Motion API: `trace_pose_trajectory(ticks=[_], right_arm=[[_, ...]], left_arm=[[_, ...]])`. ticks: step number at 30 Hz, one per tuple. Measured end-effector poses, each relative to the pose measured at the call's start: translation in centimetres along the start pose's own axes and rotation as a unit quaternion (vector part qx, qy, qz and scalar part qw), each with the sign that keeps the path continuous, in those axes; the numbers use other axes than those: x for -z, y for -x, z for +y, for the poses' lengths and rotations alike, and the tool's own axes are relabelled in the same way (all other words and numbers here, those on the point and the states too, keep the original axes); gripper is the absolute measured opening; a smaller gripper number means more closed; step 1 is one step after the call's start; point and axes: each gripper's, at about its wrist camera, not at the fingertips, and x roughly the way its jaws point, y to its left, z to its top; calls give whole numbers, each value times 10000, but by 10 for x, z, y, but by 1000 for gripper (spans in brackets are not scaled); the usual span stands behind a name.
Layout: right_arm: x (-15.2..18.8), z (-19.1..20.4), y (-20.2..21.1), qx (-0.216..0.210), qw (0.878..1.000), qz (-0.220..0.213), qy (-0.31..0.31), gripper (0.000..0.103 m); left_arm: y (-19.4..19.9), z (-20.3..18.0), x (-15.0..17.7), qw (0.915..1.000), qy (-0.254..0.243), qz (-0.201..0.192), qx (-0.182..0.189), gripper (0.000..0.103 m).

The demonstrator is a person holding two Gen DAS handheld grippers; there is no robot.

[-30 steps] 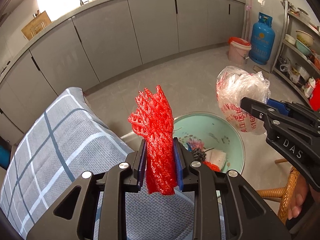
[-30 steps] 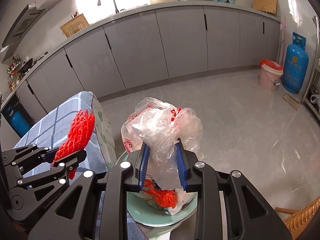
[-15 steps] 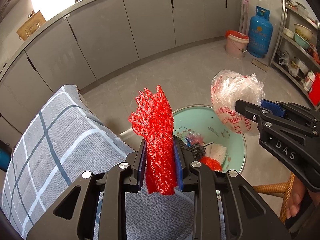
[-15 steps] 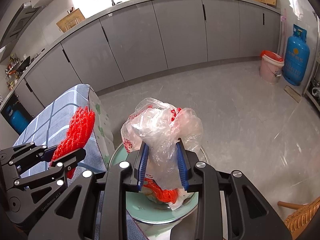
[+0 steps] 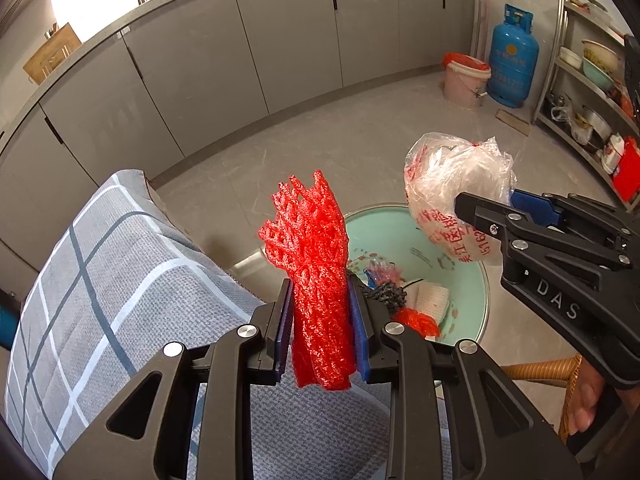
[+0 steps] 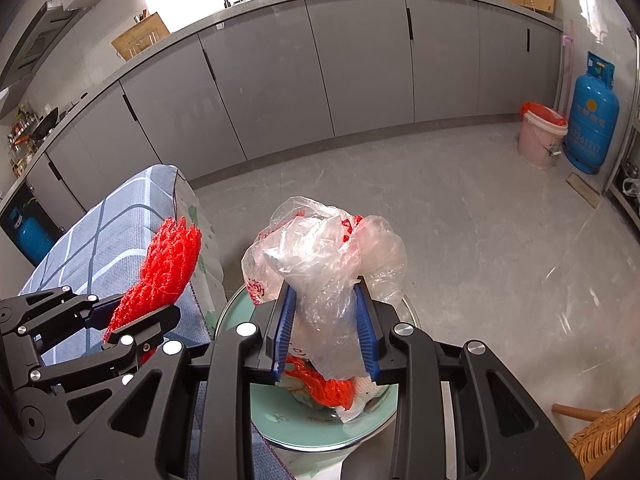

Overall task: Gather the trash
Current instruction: 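Open both tools over the basin to drop the white bag and red net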

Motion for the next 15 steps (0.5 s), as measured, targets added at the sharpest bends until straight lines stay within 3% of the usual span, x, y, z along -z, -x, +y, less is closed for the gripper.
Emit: trace_pose_trajectory(ticks=[3, 4, 5, 6, 8, 13, 15], right_arm=[[0, 0, -1, 8, 10000, -1, 7, 32], [-1, 1, -1, 5, 10000, -11, 13, 33], [-1, 1, 0, 3, 10000, -34, 7, 40], [-1, -1, 3, -39, 9999, -114, -47, 55], [-1, -5, 12, -33, 9995, -280, -151, 72], [-1, -9, 40, -115, 9978, -562, -317, 75], [1, -9, 58, -102, 9963, -762, -381, 85]], left_arm=[[-1, 1, 0, 10000, -9, 9, 7, 29], [-2, 1, 0, 10000, -7, 9, 0, 38], [-1, 3, 1, 10000, 11, -8, -45, 58], [1, 3, 1, 9999, 43, -52, -121, 67], [6, 6, 2, 9998, 96, -123, -150, 70], [24, 16, 7, 9991, 295, -212, -212, 83], [35, 20, 11, 9987, 366, -275, -222, 89]])
